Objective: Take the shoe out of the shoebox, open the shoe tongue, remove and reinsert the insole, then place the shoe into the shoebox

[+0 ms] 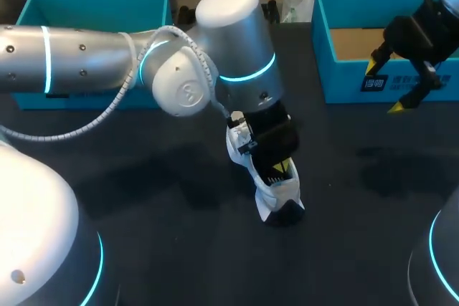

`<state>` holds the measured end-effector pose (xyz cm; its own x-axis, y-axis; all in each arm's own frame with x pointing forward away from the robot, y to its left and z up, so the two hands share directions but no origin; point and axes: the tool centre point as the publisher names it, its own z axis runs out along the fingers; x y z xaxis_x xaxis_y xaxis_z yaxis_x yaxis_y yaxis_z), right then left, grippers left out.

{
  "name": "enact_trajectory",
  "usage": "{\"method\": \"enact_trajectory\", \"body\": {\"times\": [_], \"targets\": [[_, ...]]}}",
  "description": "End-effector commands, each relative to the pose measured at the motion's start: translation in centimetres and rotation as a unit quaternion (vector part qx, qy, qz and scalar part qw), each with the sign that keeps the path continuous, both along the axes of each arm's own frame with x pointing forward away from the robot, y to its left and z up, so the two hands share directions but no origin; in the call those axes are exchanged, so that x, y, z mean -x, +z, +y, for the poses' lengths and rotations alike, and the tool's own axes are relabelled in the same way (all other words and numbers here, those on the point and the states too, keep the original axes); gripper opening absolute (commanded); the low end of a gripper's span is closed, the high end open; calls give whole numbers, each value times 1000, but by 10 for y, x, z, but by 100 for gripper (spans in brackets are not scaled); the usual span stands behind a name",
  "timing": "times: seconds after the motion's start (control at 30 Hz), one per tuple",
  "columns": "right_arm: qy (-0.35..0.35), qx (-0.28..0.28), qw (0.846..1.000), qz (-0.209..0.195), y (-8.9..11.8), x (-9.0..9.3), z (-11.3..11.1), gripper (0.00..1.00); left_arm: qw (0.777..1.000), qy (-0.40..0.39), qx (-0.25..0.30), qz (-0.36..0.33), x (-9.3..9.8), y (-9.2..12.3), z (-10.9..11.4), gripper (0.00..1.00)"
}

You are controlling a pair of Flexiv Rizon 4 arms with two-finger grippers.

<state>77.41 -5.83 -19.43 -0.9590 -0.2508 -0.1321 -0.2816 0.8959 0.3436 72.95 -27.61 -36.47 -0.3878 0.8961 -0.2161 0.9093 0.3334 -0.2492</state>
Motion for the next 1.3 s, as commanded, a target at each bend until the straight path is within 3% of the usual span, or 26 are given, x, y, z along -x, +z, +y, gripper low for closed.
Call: {"method": "enact_trajectory", "body": {"times": [0.03, 0.33, 0.6, 1.03, 1.3], "targets": [[0, 1, 1000, 1, -1, -1, 0, 100, 1000, -2, 3, 3, 8, -12, -6, 0], [0, 1, 1000, 1, -1, -1, 0, 100, 1000, -4, 26, 10, 23, -33, -18, 0], [0, 1, 1000, 1, -1, -1, 0, 100, 1000, -14, -3, 28, 28, -51, -14, 0], [0, 1, 1000, 1, -1, -1, 0, 100, 999, -22, -23, 13, 19, 2, -3, 0], [0, 1, 1000, 1, -1, -1, 0, 100, 997, -1, -34, -74, 5, 21, 3, 0]]}}
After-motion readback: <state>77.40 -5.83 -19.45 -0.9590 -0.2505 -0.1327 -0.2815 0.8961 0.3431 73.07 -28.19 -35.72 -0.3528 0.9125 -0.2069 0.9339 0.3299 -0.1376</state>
